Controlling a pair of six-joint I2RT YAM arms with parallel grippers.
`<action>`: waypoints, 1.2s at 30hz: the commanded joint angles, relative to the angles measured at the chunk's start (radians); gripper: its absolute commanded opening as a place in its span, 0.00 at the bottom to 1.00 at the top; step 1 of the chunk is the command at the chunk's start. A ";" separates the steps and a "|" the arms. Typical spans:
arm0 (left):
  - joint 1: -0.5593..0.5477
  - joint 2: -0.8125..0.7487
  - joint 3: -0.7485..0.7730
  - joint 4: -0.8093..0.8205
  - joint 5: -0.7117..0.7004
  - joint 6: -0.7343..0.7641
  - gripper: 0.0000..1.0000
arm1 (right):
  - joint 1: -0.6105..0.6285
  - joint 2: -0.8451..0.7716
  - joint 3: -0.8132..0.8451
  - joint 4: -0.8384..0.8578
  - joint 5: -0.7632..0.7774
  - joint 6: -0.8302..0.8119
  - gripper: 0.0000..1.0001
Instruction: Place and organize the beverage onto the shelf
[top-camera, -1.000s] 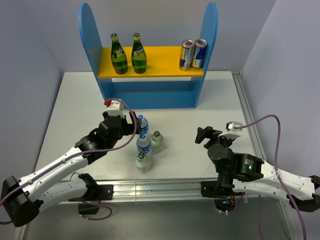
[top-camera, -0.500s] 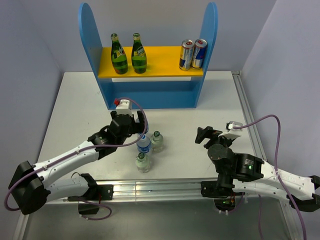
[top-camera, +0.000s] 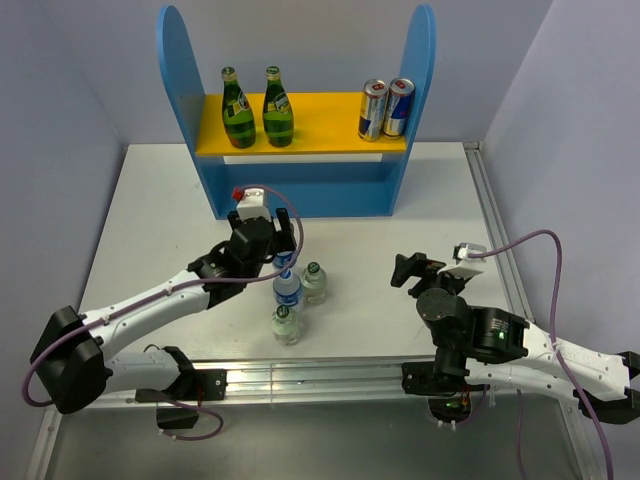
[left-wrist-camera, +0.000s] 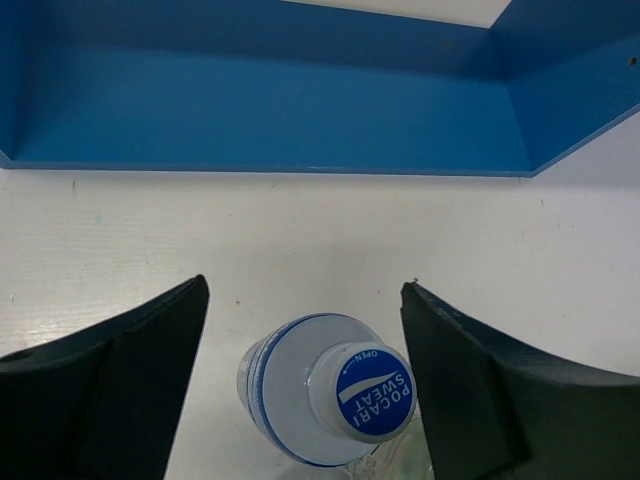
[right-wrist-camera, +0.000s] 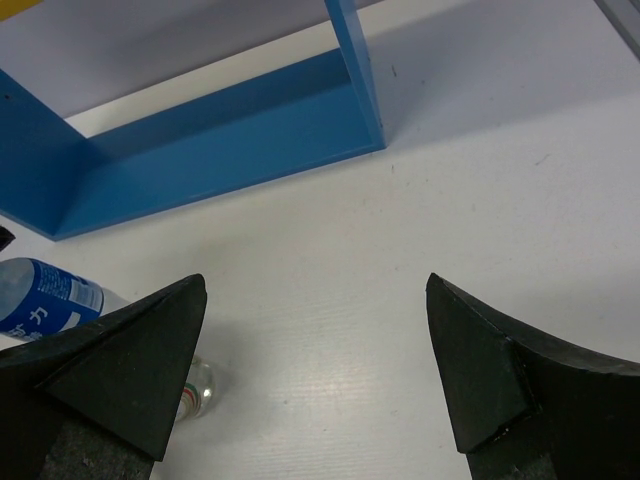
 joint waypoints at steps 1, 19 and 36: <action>-0.009 0.021 0.051 0.036 -0.024 0.008 0.81 | 0.006 -0.012 -0.013 0.017 0.036 0.012 0.97; -0.083 0.061 0.071 -0.032 -0.109 -0.016 0.60 | 0.006 -0.002 -0.014 0.024 0.036 0.006 0.97; -0.090 0.100 0.125 -0.067 -0.198 0.016 0.00 | 0.006 -0.003 -0.014 0.024 0.037 0.006 0.97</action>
